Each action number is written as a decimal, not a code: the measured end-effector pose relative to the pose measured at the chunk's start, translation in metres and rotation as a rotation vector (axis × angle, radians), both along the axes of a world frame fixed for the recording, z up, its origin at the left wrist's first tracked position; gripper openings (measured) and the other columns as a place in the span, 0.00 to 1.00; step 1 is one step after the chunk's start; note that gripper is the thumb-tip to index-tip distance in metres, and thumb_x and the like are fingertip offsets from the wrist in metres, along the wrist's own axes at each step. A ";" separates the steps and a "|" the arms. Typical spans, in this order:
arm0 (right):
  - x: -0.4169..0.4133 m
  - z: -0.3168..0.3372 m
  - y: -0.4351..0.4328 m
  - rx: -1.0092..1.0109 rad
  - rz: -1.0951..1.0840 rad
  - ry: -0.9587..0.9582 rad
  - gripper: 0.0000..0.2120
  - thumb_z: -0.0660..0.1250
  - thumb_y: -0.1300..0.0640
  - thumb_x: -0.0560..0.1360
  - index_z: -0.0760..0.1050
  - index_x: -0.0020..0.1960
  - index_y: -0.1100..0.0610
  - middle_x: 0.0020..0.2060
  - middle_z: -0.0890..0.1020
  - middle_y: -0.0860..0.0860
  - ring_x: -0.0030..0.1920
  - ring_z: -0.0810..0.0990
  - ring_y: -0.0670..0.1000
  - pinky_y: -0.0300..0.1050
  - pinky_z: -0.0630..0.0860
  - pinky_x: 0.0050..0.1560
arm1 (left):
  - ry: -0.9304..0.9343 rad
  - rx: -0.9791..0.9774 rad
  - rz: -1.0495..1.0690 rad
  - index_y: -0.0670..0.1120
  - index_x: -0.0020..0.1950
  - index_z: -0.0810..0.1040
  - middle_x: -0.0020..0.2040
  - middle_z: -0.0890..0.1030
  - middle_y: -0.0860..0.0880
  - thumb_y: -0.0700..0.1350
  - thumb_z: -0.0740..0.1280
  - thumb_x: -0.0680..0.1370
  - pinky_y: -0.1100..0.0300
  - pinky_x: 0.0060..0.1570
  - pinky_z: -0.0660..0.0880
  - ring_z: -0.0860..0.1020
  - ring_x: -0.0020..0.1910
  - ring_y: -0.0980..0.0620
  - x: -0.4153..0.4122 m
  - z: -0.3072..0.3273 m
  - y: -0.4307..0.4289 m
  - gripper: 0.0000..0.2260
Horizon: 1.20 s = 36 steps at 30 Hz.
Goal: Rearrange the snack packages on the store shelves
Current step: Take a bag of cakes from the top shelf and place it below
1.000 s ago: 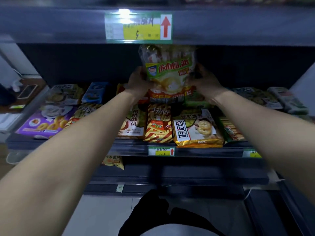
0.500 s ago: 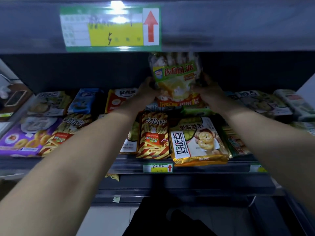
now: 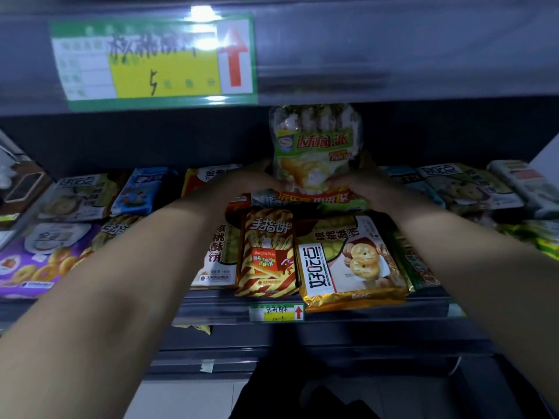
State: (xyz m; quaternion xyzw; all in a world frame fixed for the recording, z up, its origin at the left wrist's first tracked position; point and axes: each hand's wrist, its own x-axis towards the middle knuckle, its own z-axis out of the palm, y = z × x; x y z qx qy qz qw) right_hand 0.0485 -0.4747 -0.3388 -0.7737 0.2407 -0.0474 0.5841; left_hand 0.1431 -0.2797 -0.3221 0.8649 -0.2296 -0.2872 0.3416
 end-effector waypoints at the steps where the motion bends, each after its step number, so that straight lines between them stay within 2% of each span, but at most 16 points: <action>1: -0.003 0.005 0.005 0.024 0.006 0.000 0.50 0.81 0.58 0.56 0.59 0.71 0.53 0.64 0.73 0.53 0.64 0.72 0.55 0.56 0.71 0.65 | 0.011 0.023 -0.003 0.48 0.76 0.56 0.74 0.63 0.50 0.47 0.69 0.76 0.63 0.62 0.62 0.63 0.73 0.49 0.001 0.001 -0.001 0.33; 3: -0.004 0.006 0.006 0.046 0.022 -0.013 0.43 0.77 0.65 0.64 0.58 0.72 0.56 0.64 0.73 0.54 0.64 0.72 0.54 0.52 0.71 0.65 | 0.040 0.096 -0.011 0.47 0.76 0.56 0.74 0.62 0.50 0.47 0.67 0.77 0.61 0.63 0.64 0.63 0.73 0.49 0.004 0.000 -0.004 0.32; 6: -0.003 0.005 0.005 0.032 0.023 -0.026 0.40 0.76 0.65 0.66 0.59 0.71 0.57 0.64 0.74 0.54 0.63 0.73 0.53 0.47 0.71 0.62 | 0.043 0.234 0.001 0.47 0.73 0.64 0.72 0.68 0.48 0.49 0.70 0.75 0.55 0.66 0.68 0.68 0.69 0.46 0.013 -0.009 -0.005 0.29; 9: -0.001 0.003 0.004 0.020 0.013 -0.029 0.37 0.76 0.64 0.67 0.61 0.70 0.57 0.61 0.75 0.52 0.59 0.74 0.49 0.44 0.72 0.57 | -0.020 0.255 0.024 0.47 0.67 0.72 0.65 0.76 0.45 0.49 0.73 0.71 0.50 0.62 0.73 0.75 0.63 0.44 0.019 -0.018 -0.003 0.26; 12: 0.001 -0.002 0.004 -0.009 -0.026 -0.022 0.36 0.76 0.63 0.66 0.63 0.69 0.58 0.59 0.76 0.52 0.57 0.74 0.49 0.43 0.72 0.54 | -0.051 0.269 0.055 0.46 0.65 0.74 0.62 0.78 0.45 0.48 0.74 0.69 0.51 0.58 0.76 0.77 0.60 0.44 0.026 -0.023 -0.001 0.25; 15: 0.004 -0.005 0.003 -0.049 -0.057 -0.022 0.35 0.76 0.62 0.66 0.64 0.69 0.58 0.61 0.76 0.53 0.61 0.75 0.52 0.44 0.72 0.55 | -0.096 0.301 0.069 0.44 0.63 0.75 0.60 0.79 0.44 0.48 0.74 0.69 0.54 0.54 0.77 0.78 0.58 0.45 0.030 -0.026 -0.001 0.24; 19: 0.005 -0.004 0.001 -0.090 -0.077 -0.049 0.35 0.76 0.61 0.66 0.64 0.69 0.58 0.64 0.75 0.53 0.64 0.74 0.53 0.43 0.71 0.57 | -0.145 0.327 0.074 0.39 0.66 0.72 0.61 0.77 0.43 0.48 0.77 0.67 0.55 0.55 0.76 0.76 0.57 0.46 0.030 -0.028 -0.002 0.31; 21: 0.005 -0.004 0.001 -0.083 -0.085 -0.061 0.37 0.77 0.61 0.65 0.64 0.69 0.58 0.64 0.75 0.53 0.63 0.74 0.53 0.46 0.73 0.59 | -0.162 0.314 0.107 0.36 0.62 0.74 0.57 0.77 0.42 0.45 0.75 0.69 0.57 0.47 0.75 0.76 0.53 0.47 0.031 -0.028 -0.003 0.25; 24: 0.004 -0.002 0.001 -0.072 -0.098 -0.075 0.35 0.78 0.62 0.65 0.66 0.68 0.58 0.62 0.77 0.53 0.61 0.75 0.52 0.45 0.74 0.57 | -0.256 0.297 0.178 0.36 0.45 0.77 0.43 0.77 0.43 0.39 0.69 0.75 0.60 0.33 0.71 0.76 0.40 0.49 0.031 -0.028 -0.003 0.06; 26: 0.004 0.002 0.002 -0.074 -0.105 -0.087 0.34 0.78 0.62 0.65 0.67 0.67 0.59 0.61 0.77 0.54 0.60 0.76 0.53 0.47 0.75 0.58 | -0.323 0.283 0.218 0.39 0.36 0.73 0.38 0.77 0.44 0.38 0.65 0.77 0.64 0.26 0.66 0.70 0.30 0.54 0.031 -0.026 -0.003 0.10; 27: 0.004 0.004 0.002 -0.069 -0.112 -0.094 0.34 0.77 0.63 0.65 0.68 0.67 0.59 0.61 0.78 0.54 0.60 0.76 0.53 0.48 0.75 0.59 | -0.360 0.265 0.228 0.39 0.36 0.74 0.39 0.78 0.44 0.37 0.63 0.78 0.65 0.25 0.66 0.68 0.29 0.55 0.031 -0.022 -0.003 0.10; 29: 0.004 0.007 0.005 -0.054 -0.115 -0.101 0.33 0.77 0.63 0.65 0.69 0.66 0.59 0.60 0.78 0.54 0.60 0.77 0.54 0.52 0.75 0.61 | -0.433 0.231 0.257 0.36 0.42 0.78 0.46 0.81 0.41 0.36 0.60 0.78 0.66 0.26 0.70 0.73 0.33 0.52 0.028 -0.009 -0.001 0.09; 31: 0.007 0.009 0.009 -0.058 -0.110 -0.095 0.31 0.78 0.61 0.64 0.70 0.64 0.57 0.60 0.79 0.54 0.60 0.78 0.54 0.56 0.75 0.60 | -0.518 0.178 0.294 0.34 0.50 0.79 0.53 0.81 0.36 0.36 0.59 0.78 0.57 0.40 0.78 0.79 0.45 0.43 0.024 0.009 0.006 0.11; 33: 0.011 0.009 0.016 -0.052 -0.113 -0.088 0.33 0.80 0.59 0.61 0.70 0.63 0.56 0.59 0.80 0.54 0.59 0.78 0.55 0.59 0.76 0.59 | -0.597 0.143 0.360 0.35 0.56 0.79 0.56 0.80 0.35 0.37 0.58 0.78 0.50 0.52 0.78 0.79 0.54 0.39 0.021 0.020 0.019 0.13; 36: 0.023 0.003 0.030 -0.011 -0.109 -0.079 0.32 0.79 0.62 0.63 0.71 0.63 0.60 0.59 0.79 0.55 0.60 0.78 0.55 0.56 0.75 0.61 | -0.667 0.154 0.481 0.35 0.56 0.79 0.56 0.79 0.35 0.38 0.59 0.78 0.50 0.51 0.76 0.78 0.56 0.38 0.013 0.025 0.045 0.13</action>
